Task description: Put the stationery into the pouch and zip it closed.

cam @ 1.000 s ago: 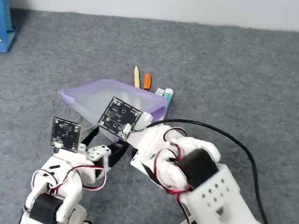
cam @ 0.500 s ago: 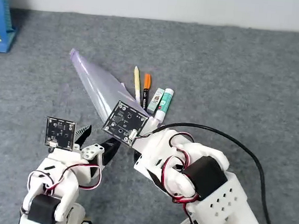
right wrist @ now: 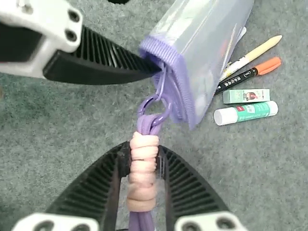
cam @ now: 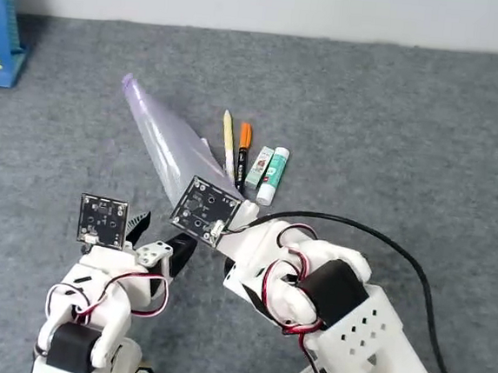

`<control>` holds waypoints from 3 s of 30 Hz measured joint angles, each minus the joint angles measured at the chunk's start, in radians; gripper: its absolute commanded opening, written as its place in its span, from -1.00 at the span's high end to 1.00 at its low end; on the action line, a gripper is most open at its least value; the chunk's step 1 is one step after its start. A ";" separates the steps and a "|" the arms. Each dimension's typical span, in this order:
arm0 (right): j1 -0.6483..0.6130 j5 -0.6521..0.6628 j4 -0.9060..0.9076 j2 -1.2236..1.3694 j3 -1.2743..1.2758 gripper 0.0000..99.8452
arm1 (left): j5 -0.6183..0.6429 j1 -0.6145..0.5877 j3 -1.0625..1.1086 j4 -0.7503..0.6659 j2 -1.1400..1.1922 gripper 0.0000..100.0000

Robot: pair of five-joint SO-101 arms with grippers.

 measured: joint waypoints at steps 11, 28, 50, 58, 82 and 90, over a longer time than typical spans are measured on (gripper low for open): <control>0.000 0.005 -0.025 -0.002 0.003 0.98 | -0.023 0.026 -0.058 0.035 0.000 0.47; -0.112 0.000 0.051 0.000 0.005 0.98 | -0.028 0.037 -0.002 -0.055 -0.005 0.98; 0.196 0.138 0.153 -0.204 0.003 0.98 | -0.115 -0.282 0.058 -0.057 -0.005 0.98; 0.207 0.153 0.210 -0.299 0.003 0.98 | -0.207 -0.186 0.061 -0.009 -0.003 0.62; 0.158 0.123 0.256 -0.351 0.003 0.98 | -0.150 -0.066 0.241 -0.236 0.000 0.65; 0.152 0.123 0.258 -0.437 0.003 0.98 | -0.226 -0.126 0.241 -0.241 0.000 0.98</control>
